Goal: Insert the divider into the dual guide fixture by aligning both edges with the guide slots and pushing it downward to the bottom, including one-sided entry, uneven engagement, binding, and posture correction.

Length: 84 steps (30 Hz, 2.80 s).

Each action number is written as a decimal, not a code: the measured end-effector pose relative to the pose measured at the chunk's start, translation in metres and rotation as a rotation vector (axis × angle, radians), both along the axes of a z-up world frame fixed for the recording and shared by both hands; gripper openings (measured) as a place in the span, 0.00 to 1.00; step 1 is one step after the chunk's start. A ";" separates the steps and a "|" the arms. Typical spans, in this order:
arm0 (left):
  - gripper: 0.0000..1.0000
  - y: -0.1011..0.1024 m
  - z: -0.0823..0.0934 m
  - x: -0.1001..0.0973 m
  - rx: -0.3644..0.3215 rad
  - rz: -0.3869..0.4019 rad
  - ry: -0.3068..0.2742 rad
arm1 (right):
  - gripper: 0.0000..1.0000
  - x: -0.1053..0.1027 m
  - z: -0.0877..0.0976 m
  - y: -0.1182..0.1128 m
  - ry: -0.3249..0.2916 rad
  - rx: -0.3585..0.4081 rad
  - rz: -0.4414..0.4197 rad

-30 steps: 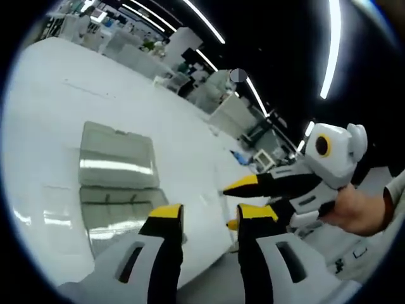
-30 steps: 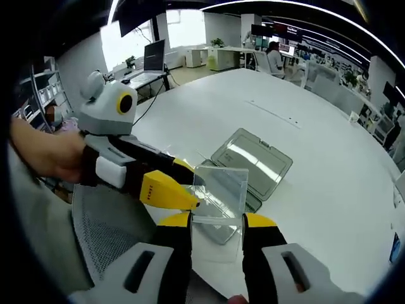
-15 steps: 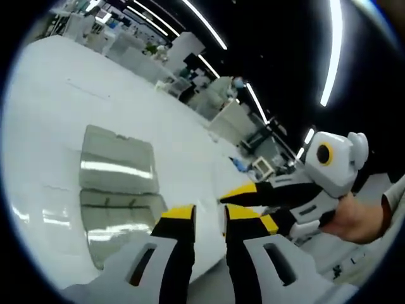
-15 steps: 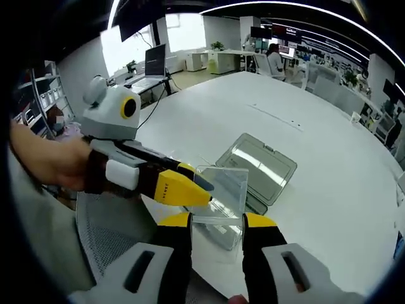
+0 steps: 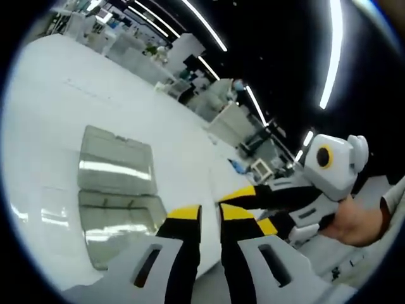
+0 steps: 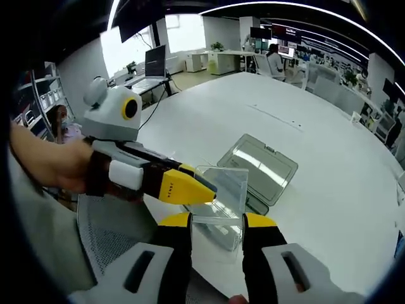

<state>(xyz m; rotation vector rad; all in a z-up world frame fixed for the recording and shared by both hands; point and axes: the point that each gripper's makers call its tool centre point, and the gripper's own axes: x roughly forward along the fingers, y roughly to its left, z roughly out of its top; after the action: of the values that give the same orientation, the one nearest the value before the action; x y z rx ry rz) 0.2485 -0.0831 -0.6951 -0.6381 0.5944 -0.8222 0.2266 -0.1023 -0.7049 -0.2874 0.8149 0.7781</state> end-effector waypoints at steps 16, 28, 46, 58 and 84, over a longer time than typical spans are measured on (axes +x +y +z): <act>0.00 -0.001 0.004 -0.002 -0.056 0.018 0.014 | 0.26 -0.001 0.000 0.001 0.005 0.011 -0.010; 0.00 -0.001 0.006 -0.003 -0.064 0.014 0.021 | 0.27 0.001 0.000 0.003 0.006 0.015 -0.001; 0.00 0.005 0.006 -0.007 -0.093 -0.051 0.012 | 0.29 -0.005 0.003 0.007 0.074 0.155 0.053; 0.00 0.010 0.017 -0.017 -0.124 -0.196 -0.021 | 0.24 -0.011 0.015 0.007 0.171 0.330 0.129; 0.00 0.001 0.055 -0.036 -0.229 -0.381 -0.091 | 0.15 -0.034 0.040 0.014 0.389 0.644 0.298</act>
<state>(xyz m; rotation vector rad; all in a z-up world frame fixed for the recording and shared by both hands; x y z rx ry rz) 0.2124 -0.0816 -0.6405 -0.7010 0.5503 -1.2830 0.1924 -0.0887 -0.6645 0.3380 0.8451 1.3559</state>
